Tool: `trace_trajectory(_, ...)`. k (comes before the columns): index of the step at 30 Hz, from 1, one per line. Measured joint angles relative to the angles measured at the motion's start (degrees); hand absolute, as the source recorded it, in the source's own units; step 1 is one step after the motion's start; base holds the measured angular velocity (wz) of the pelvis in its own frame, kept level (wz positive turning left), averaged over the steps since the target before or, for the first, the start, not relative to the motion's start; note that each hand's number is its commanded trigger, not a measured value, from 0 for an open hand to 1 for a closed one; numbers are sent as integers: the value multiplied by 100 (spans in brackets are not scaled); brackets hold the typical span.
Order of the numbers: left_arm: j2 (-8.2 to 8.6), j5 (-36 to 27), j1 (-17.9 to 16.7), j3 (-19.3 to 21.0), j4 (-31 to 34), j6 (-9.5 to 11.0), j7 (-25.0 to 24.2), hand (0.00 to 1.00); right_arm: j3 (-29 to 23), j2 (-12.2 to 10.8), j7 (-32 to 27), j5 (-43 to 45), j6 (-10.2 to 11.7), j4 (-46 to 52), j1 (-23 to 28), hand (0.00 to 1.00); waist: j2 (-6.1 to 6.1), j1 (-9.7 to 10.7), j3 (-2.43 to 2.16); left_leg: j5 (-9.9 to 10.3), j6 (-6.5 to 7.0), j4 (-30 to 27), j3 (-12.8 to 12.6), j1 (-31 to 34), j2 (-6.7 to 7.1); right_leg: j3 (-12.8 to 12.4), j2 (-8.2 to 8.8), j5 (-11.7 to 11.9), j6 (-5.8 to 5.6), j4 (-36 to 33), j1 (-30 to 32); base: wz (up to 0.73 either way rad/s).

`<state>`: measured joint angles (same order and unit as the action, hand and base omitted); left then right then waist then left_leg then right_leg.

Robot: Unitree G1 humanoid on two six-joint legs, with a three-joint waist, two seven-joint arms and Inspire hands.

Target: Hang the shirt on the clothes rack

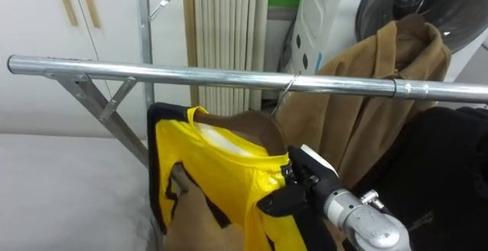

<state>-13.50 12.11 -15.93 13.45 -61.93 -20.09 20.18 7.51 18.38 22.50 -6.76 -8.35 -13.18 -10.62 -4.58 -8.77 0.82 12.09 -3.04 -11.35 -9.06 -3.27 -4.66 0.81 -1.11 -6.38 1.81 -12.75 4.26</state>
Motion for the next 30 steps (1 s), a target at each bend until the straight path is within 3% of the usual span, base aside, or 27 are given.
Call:
trace_trajectory(13, 2, 0, 2, -12, 9, -45, 50, 0, -2, -10, -118, 183, 23, -688, -82, 100, -23, 28, -2, 1, 1, 2, 62, -65, 28, -19, 7, -20, -33, 9, -104, 2)
trace_trajectory(14, 2, -2, 2, -11, 9, -51, 50, 0, -3, -10, -144, 234, 27, -772, -93, 91, -20, 39, -1, 1, 1, 4, 65, -65, 28, -18, 6, -20, -33, 4, -103, 0)
trace_trajectory(16, 2, -2, 4, -11, 9, -55, 50, 0, -3, -10, -193, 267, 28, -930, -144, 29, -16, 46, 1, 2, 1, 13, 67, -64, 27, -16, 3, -20, -33, 0, -99, 0)
trace_trajectory(17, 2, -2, 4, -12, 9, -55, 50, 0, -4, -8, -225, 278, 29, -966, -170, 10, -10, 52, 4, 3, 1, 19, 69, -62, 25, -12, 1, -20, -32, 1, -98, 0)
trace_trajectory(18, 2, -4, 5, -14, 9, -55, 51, 0, -3, -8, -246, 271, 45, -1028, -200, 0, -3, 62, 5, 3, 1, 22, 82, -57, 25, 1, 1, -20, -32, 7, -102, 4)
trace_trajectory(30, 2, -9, 7, -22, 13, -55, 65, 0, -18, -8, -439, 334, 76, -1366, -284, 0, 19, 75, 9, 3, 1, 48, 131, -56, 24, 76, 10, -20, -31, 18, -128, 2)
